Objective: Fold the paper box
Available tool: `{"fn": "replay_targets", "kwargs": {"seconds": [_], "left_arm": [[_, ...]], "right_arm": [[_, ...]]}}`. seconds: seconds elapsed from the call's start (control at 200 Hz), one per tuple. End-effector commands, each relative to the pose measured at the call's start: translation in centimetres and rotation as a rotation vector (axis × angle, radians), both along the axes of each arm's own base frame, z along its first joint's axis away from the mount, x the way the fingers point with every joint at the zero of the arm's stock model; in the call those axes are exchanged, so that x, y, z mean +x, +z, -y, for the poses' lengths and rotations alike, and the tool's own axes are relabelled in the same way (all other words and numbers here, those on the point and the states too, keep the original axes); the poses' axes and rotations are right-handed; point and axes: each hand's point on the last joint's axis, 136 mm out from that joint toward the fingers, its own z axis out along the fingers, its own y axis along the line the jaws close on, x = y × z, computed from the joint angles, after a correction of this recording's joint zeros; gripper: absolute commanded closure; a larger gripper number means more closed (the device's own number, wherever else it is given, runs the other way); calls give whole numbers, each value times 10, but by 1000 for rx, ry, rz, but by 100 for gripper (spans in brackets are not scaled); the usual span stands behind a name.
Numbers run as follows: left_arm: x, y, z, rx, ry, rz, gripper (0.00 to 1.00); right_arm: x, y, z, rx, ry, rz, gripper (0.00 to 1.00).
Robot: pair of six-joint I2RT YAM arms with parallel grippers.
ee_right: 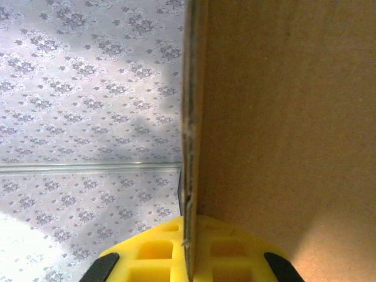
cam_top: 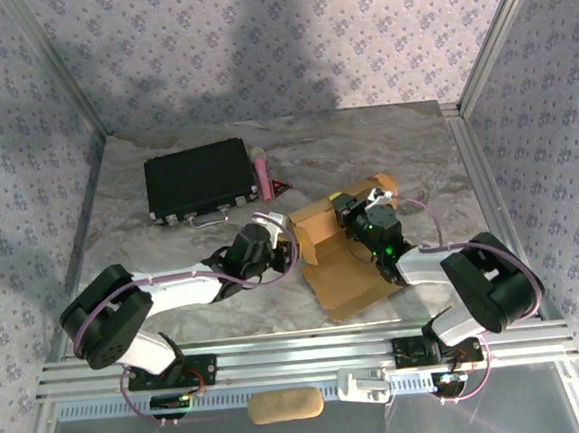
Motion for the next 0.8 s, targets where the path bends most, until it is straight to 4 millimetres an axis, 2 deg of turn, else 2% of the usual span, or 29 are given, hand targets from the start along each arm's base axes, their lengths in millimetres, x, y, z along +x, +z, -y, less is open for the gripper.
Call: {"fn": "replay_targets", "kwargs": {"seconds": [0.0,0.08,0.25,0.335,0.585,0.795], "left_arm": [[11,23,-16,-21,100,71,56],[17,26,-28,-14,127,62,55],[28,24,-40,-11,127,36,56],[32,21,-43,12,125,30,56],[40,16,-46,52,110,43,61],[44,15,-41,98,65,74,68]], "right_arm": [[13,26,-13,29,-1,82,100],[22,38,-23,57,3,106,100],[34,44,-38,102,7,114,100],[38,39,-45,99,21,107,100],[39,6,-48,92,38,55,100],[43,-1,-50,95,53,41,100]]}}
